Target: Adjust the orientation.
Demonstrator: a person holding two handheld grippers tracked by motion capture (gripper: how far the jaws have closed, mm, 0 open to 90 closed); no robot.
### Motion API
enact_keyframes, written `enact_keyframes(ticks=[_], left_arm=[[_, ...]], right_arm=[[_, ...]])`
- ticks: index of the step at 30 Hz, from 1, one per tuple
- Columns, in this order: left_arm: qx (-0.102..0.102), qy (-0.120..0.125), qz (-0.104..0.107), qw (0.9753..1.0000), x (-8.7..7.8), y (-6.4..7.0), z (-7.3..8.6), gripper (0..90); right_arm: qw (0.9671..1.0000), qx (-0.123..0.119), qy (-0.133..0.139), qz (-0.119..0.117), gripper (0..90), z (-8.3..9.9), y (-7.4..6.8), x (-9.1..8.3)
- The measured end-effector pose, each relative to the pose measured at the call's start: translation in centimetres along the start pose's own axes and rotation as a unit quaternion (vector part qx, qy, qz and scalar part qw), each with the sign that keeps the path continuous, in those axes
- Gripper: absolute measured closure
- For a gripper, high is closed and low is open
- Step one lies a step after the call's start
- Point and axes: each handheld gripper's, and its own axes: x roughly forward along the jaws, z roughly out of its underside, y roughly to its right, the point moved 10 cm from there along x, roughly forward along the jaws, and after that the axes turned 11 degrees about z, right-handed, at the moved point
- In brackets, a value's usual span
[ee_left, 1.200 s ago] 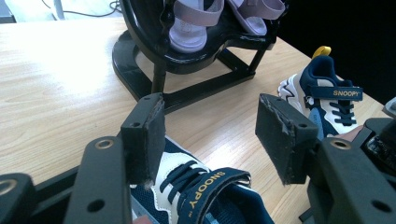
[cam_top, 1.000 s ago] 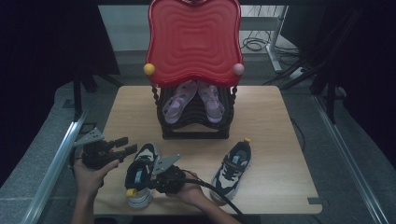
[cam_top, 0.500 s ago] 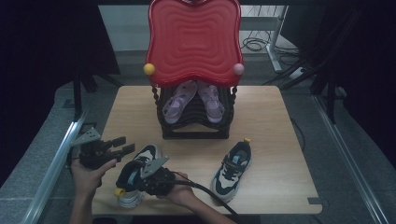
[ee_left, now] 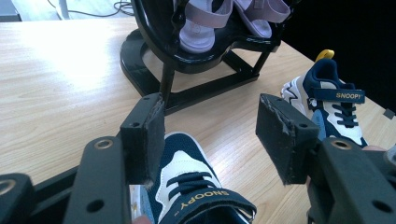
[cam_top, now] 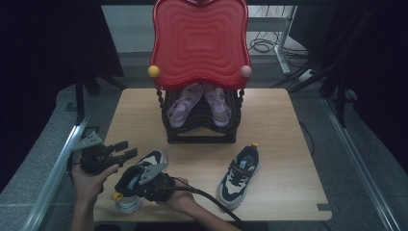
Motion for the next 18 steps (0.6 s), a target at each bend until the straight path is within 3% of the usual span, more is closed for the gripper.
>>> enact_keyframes(ticks=[3,10,14,18], left_arm=[[-0.001,0.001,-0.001,1.0,-0.1,-0.1,0.0,42.2],[-0.002,-0.002,-0.005,1.0,-0.1,-0.2,0.2,42.2],[-0.001,-0.007,-0.008,0.9999,0.2,-0.1,0.4,42.2],[-0.002,-0.009,-0.009,0.9999,0.3,0.0,0.5,42.2]], right_arm=[[1.0,-0.005,0.007,0.004,90.0,0.0,0.2,-1.2],[0.9982,0.003,0.034,0.05,90.0,0.3,2.5,-6.2],[0.9956,0.012,0.049,0.079,90.0,1.3,4.0,-9.4],[0.9917,0.037,0.064,0.105,90.0,2.8,5.7,-12.1]])
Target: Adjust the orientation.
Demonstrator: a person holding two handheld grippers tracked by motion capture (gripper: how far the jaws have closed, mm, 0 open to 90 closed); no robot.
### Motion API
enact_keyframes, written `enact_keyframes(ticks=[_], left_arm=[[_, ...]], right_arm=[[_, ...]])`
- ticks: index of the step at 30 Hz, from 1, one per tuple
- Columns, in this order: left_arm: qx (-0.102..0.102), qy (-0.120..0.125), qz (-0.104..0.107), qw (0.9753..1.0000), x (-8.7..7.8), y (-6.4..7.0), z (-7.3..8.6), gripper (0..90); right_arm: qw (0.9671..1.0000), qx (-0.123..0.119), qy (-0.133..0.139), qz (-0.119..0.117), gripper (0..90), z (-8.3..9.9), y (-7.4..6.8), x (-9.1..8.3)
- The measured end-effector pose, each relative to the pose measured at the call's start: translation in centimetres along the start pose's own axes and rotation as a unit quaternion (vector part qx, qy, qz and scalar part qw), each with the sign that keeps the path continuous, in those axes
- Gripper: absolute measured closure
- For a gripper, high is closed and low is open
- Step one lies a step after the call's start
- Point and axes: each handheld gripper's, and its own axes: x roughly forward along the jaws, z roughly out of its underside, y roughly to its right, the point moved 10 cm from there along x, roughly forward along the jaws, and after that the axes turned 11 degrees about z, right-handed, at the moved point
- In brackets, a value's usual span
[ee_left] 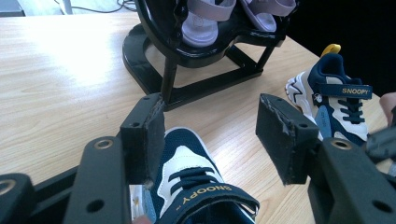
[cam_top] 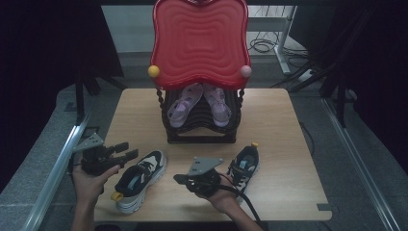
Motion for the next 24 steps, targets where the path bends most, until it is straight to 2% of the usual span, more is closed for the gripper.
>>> enact_keyframes(ticks=[6,11,19,24], left_arm=[[-0.001,-0.008,0.0,1.0,0.5,0.1,0.4,42.2],[0.0,-0.013,0.001,0.9999,0.8,0.3,0.6,42.1],[0.0,-0.013,0.001,0.9999,0.6,0.3,0.6,42.1],[0.0,-0.014,0.002,0.9999,0.6,0.3,0.7,42.1]], right_arm=[[0.9994,0.025,0.006,0.022,90.0,2.1,2.0,-2.4],[0.9987,0.03,-0.006,0.04,90.0,3.9,3.2,-4.1],[0.9949,0.061,0.0,0.08,90.0,5.5,5.8,-7.4],[0.9926,0.072,0.005,0.098,90.0,6.5,6.9,-8.8]])
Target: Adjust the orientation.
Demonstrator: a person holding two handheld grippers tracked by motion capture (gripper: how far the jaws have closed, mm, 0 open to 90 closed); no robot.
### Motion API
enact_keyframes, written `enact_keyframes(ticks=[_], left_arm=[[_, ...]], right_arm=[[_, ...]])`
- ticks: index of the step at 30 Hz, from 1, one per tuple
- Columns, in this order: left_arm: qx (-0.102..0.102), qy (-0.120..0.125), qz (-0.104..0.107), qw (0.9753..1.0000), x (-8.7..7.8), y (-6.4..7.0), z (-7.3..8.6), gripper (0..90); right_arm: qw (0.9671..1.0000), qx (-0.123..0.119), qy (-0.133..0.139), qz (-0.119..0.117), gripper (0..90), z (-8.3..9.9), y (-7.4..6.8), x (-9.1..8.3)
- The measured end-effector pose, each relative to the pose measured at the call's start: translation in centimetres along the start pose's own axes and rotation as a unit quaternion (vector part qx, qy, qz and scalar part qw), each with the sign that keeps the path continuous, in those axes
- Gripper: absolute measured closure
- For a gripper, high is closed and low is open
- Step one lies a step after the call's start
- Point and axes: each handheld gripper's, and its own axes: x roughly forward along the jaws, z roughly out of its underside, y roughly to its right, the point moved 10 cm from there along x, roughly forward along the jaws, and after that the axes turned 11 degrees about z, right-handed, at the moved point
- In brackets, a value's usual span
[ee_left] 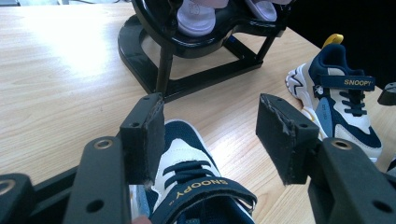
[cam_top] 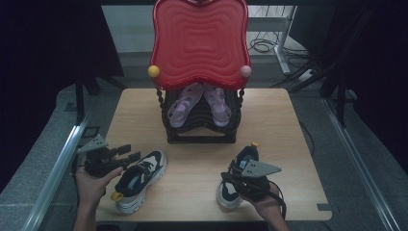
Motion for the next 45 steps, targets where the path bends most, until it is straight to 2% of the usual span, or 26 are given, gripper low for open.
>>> enact_keyframes(ticks=[12,23,30,36,40,45], left_arm=[[-0.002,-0.002,-0.002,1.0,-0.1,-0.1,0.2,41.9],[-0.003,-0.004,-0.001,1.0,0.0,0.0,0.4,41.6],[-0.003,-0.009,0.001,1.0,0.4,-0.1,0.5,41.5],[-0.004,-0.007,0.0,1.0,0.3,-0.2,0.4,41.3],[-0.003,-0.005,-0.001,1.0,0.2,-0.2,0.4,41.3],[-0.004,-0.007,0.0,1.0,0.2,-0.2,0.4,41.2]], right_arm=[[0.9998,0.005,0.0,0.019,90.0,1.5,1.4,-2.0],[0.9994,0.003,-0.017,0.031,90.0,3.6,2.2,-3.8],[0.9987,0.01,-0.042,0.029,90.0,5.9,2.6,-3.7],[0.998,0.008,-0.059,0.021,90.0,7.0,2.4,-3.2],[0.9975,0.004,-0.07,0.008,90.0,7.6,1.8,-2.5],[0.9974,0.004,-0.071,0.008,90.0,7.7,1.9,-2.3]])
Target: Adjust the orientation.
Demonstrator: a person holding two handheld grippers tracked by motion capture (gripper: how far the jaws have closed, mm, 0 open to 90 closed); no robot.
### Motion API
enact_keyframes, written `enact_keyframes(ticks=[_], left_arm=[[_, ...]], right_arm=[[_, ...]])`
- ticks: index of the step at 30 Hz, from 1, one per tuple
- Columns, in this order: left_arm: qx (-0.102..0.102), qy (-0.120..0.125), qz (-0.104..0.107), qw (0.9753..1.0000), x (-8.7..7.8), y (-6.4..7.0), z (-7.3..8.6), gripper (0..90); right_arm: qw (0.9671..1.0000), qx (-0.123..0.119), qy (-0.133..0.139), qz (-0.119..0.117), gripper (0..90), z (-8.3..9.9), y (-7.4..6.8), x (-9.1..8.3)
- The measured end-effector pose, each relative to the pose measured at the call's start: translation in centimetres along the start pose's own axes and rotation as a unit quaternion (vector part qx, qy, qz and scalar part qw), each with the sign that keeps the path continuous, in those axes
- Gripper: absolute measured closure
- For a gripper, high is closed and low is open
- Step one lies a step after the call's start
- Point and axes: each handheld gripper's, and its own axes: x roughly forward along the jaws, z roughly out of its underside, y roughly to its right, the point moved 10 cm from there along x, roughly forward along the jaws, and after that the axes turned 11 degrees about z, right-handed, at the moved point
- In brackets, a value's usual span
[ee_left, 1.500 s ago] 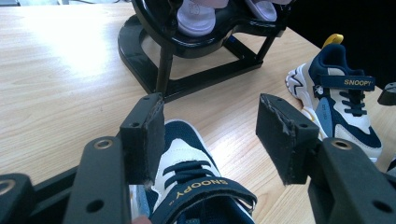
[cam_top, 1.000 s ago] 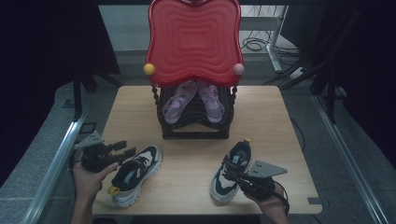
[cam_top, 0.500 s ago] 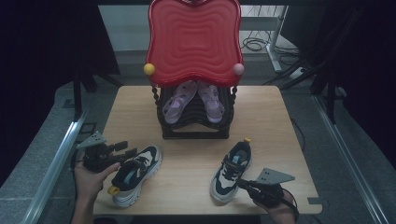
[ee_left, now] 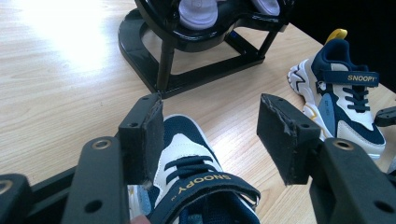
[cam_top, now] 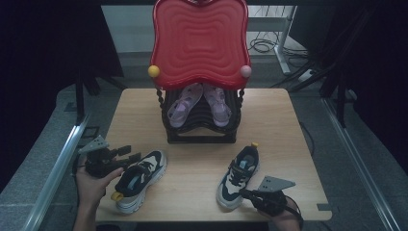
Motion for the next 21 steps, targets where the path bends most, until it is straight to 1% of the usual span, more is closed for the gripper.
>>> enact_keyframes(ticks=[6,10,13,17,21], left_arm=[[0.0,-0.002,0.0,1.0,0.1,0.0,0.1,41.2],[-0.001,0.006,-0.006,1.0,0.0,-0.1,-0.1,41.4],[0.0,0.008,-0.007,0.9999,-0.1,-0.2,-0.1,41.3],[0.0,0.007,-0.007,1.0,0.0,-0.1,-0.1,41.4],[0.0,0.007,-0.007,1.0,0.1,-0.1,-0.1,41.3]], right_arm=[[1.0,-0.001,0.001,0.0,90.0,-0.1,-0.2,0.2],[1.0,-0.003,0.002,0.0,90.0,-0.2,-0.3,0.3],[1.0,-0.005,0.002,-0.001,90.0,-0.3,-0.5,0.4],[0.9999,-0.013,0.002,0.0,90.0,-0.5,-0.9,0.8],[0.9999,-0.014,0.003,-0.003,90.0,-0.8,-1.2,1.1]])
